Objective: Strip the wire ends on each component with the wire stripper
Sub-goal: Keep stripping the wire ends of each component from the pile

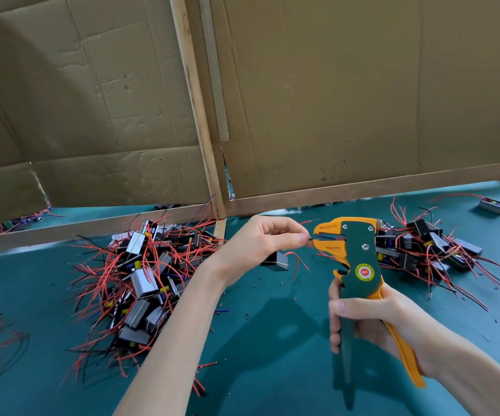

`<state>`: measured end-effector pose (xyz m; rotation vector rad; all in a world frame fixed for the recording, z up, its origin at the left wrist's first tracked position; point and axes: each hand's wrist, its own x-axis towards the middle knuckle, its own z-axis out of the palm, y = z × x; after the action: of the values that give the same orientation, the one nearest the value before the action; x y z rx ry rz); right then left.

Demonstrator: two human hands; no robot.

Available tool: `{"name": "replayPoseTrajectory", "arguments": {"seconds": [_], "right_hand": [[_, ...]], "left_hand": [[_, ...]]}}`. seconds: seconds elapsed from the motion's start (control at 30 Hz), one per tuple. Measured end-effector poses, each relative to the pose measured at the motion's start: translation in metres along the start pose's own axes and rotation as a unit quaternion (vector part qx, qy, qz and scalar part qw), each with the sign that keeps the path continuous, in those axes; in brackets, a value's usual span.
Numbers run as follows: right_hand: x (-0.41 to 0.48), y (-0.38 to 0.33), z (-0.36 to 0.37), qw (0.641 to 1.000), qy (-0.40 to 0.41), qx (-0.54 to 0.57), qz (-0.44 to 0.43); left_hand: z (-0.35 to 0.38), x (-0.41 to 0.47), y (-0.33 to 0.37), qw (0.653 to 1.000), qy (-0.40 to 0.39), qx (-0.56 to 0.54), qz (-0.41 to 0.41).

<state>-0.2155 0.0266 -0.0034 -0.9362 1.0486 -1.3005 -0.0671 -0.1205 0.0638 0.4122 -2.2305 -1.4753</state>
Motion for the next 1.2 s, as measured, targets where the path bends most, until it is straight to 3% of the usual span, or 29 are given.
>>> {"name": "replayPoseTrajectory", "arguments": {"seconds": [0.4, 0.6, 0.73, 0.9, 1.07, 1.13, 1.2], "right_hand": [[-0.001, 0.013, 0.017, 0.992, 0.124, -0.033, -0.009], [0.011, 0.012, -0.001, 0.996, 0.028, 0.08, -0.012], [0.018, 0.018, -0.011, 0.99, 0.06, 0.12, 0.036], [0.021, 0.02, -0.014, 0.976, 0.097, 0.141, 0.134], [0.019, 0.017, -0.013, 0.969, 0.083, 0.148, 0.182], [0.018, 0.016, -0.013, 0.968, 0.087, 0.151, 0.18], [0.017, 0.014, -0.013, 0.97, 0.083, 0.144, 0.179]], "left_hand": [[-0.002, 0.0, -0.002, 0.998, 0.013, 0.05, -0.032], [-0.007, 0.004, -0.01, 0.995, 0.063, 0.057, -0.044], [-0.006, 0.009, -0.011, 0.985, 0.139, 0.103, 0.004], [0.014, 0.033, -0.002, 0.947, 0.236, 0.198, 0.089], [0.07, 0.085, 0.018, 0.923, 0.31, 0.153, 0.166], [0.095, 0.098, 0.022, 0.93, 0.294, 0.136, 0.175], [0.115, 0.105, 0.02, 0.958, 0.214, 0.129, 0.139]]}}
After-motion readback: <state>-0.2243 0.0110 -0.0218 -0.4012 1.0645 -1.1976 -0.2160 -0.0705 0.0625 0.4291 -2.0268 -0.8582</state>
